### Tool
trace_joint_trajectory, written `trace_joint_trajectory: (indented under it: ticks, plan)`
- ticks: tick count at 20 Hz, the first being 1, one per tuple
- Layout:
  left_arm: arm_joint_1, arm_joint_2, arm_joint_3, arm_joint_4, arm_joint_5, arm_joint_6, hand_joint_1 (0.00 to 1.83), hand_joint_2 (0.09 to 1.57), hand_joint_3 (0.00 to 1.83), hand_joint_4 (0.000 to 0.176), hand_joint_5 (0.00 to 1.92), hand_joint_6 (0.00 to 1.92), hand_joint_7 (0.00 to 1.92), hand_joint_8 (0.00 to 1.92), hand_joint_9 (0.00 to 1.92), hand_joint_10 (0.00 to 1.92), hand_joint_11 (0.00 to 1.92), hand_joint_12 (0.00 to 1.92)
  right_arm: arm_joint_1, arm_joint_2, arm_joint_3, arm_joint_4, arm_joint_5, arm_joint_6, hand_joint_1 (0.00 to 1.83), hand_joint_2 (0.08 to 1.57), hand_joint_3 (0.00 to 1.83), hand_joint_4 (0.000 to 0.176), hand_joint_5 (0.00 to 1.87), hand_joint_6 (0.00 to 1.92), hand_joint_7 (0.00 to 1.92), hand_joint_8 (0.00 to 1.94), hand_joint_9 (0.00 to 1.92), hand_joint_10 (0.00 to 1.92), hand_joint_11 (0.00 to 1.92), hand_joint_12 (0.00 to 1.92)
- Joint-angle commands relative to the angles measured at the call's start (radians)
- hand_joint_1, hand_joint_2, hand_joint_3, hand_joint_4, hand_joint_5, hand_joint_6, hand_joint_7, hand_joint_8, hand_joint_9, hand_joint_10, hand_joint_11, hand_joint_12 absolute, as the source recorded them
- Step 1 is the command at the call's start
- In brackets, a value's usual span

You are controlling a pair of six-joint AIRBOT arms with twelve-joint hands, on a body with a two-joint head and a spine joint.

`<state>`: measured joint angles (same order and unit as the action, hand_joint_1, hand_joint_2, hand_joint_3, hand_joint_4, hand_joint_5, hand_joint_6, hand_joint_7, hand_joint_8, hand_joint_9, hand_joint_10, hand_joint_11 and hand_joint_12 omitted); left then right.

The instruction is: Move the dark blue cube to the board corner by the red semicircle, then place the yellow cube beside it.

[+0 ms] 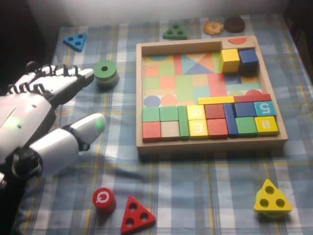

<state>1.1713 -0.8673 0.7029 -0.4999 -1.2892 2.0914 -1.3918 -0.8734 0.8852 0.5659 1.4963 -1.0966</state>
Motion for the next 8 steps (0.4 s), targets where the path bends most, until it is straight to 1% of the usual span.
trace_joint_trajectory:
  ticks: [1, 2, 3, 4, 5, 6, 7, 8]
  plan:
    - [-0.001, -0.005, -0.002, 0.039, -0.15, 0.0, 0.0, 1.32, 0.0, 0.0, 0.32, 0.01, 0.28, 0.01, 0.23, 0.01, 0.0, 0.39, -0.014, -0.006, -0.005, 0.032, 0.226, 0.004, 0.0, 0.96, 0.0, 0.04, 0.25, 0.01, 0.2, 0.01, 0.09, 0.01, 0.01, 0.0]
    - [0.003, -0.009, -0.001, 0.04, -0.166, 0.0, 0.0, 1.32, 0.0, 0.0, 0.32, 0.0, 0.28, 0.0, 0.22, 0.0, 0.0, 0.34, -0.028, -0.018, -0.017, 0.046, 0.266, 0.004, 0.0, 0.98, 0.0, 0.027, 0.27, 0.01, 0.21, 0.01, 0.1, 0.01, 0.01, 0.01]
    - [0.008, -0.014, 0.002, 0.04, -0.174, 0.0, 0.0, 1.32, 0.0, 0.0, 0.31, 0.0, 0.28, 0.0, 0.22, 0.0, 0.0, 0.33, -0.029, -0.025, -0.023, 0.064, 0.265, 0.004, 0.0, 0.99, 0.01, 0.036, 0.27, 0.01, 0.22, 0.01, 0.11, 0.01, 0.05, 0.02]
    - [0.023, -0.025, 0.011, 0.04, -0.191, 0.0, 0.0, 1.32, 0.0, 0.0, 0.3, 0.0, 0.28, 0.0, 0.22, 0.0, 0.0, 0.37, -0.029, -0.046, -0.022, 0.063, 0.266, 0.006, 0.0, 0.99, 0.0, 0.042, 0.26, 0.0, 0.21, 0.01, 0.11, 0.01, 0.07, 0.03]
    - [0.028, -0.033, 0.015, 0.04, -0.2, 0.0, 0.0, 1.31, 0.0, 0.0, 0.31, 0.01, 0.28, 0.0, 0.22, 0.0, 0.0, 0.38, -0.024, -0.057, -0.019, 0.063, 0.266, 0.006, 0.0, 0.98, 0.0, 0.055, 0.24, 0.0, 0.18, 0.0, 0.09, 0.0, 0.06, 0.02]
    - [0.034, -0.048, 0.024, 0.039, -0.211, 0.0, 0.0, 1.31, 0.0, 0.0, 0.3, 0.0, 0.27, 0.0, 0.2, 0.0, 0.0, 0.33, -0.022, -0.074, -0.014, 0.064, 0.266, 0.012, 0.0, 0.99, 0.0, 0.057, 0.24, 0.0, 0.17, 0.0, 0.09, 0.0, 0.05, 0.02]
    - [0.035, -0.063, 0.033, 0.039, -0.208, 0.0, 0.0, 1.3, 0.0, 0.0, 0.31, 0.0, 0.27, 0.0, 0.2, 0.0, 0.0, 0.29, -0.022, -0.089, -0.005, 0.069, 0.266, 0.039, 0.0, 1.03, 0.02, 0.006, 0.23, 0.0, 0.18, 0.0, 0.09, 0.0, 0.04, 0.02]
    - [0.034, -0.07, 0.039, 0.039, -0.2, 0.0, 0.0, 1.29, 0.0, 0.0, 0.31, 0.0, 0.26, 0.0, 0.2, 0.0, 0.0, 0.29, -0.022, -0.099, 0.003, 0.072, 0.266, 0.053, 0.0, 1.08, 0.01, 0.0, 0.24, 0.0, 0.2, 0.0, 0.1, 0.0, 0.03, 0.01]
